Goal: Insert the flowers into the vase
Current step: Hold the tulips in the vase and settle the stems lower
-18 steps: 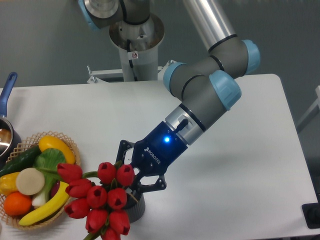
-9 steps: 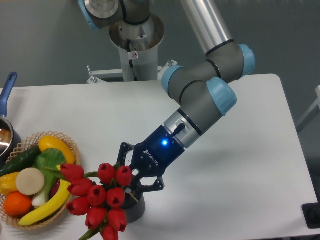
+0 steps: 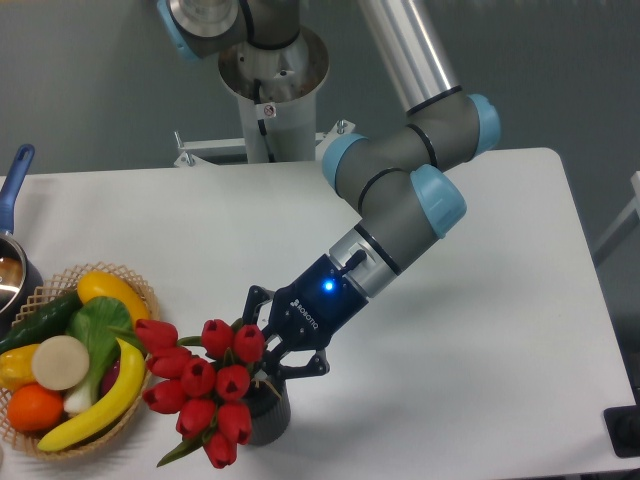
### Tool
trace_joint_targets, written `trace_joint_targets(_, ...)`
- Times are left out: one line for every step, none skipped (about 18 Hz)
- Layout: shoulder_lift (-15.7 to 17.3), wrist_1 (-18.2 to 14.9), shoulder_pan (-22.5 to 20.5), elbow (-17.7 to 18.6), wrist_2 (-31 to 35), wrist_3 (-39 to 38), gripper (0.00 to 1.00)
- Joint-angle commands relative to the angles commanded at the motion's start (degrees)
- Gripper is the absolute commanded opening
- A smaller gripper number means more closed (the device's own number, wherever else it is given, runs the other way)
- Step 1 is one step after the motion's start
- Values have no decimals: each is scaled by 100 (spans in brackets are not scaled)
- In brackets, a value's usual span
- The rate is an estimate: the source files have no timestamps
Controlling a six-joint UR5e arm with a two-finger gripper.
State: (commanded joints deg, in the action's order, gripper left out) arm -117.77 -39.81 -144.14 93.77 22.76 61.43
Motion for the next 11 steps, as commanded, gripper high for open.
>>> trace_joint_targets(9, 0, 0, 35, 0, 27, 15)
trace_joint_targets(0, 0, 0, 70, 17, 53, 15)
trace_joint_targets(-9, 0, 9, 114, 18, 149, 15)
trace_joint_targets(-17, 0, 9, 158, 26, 185, 15)
trace_joint_targets(-17, 0, 0, 228, 61, 237, 15)
trace_joint_targets(-9, 0, 0, 290, 105, 316, 15)
trace_joint_targets(0, 0, -9, 343, 123, 378, 15)
trace_joint_targets(-9, 0, -9, 387, 123, 405, 15)
trace_joint_targets(0, 0, -35, 431, 123, 422, 15)
trace_joint_targets(0, 0, -44, 466, 132, 449, 16)
trace_joint_targets(0, 0, -44, 484, 132, 449, 16)
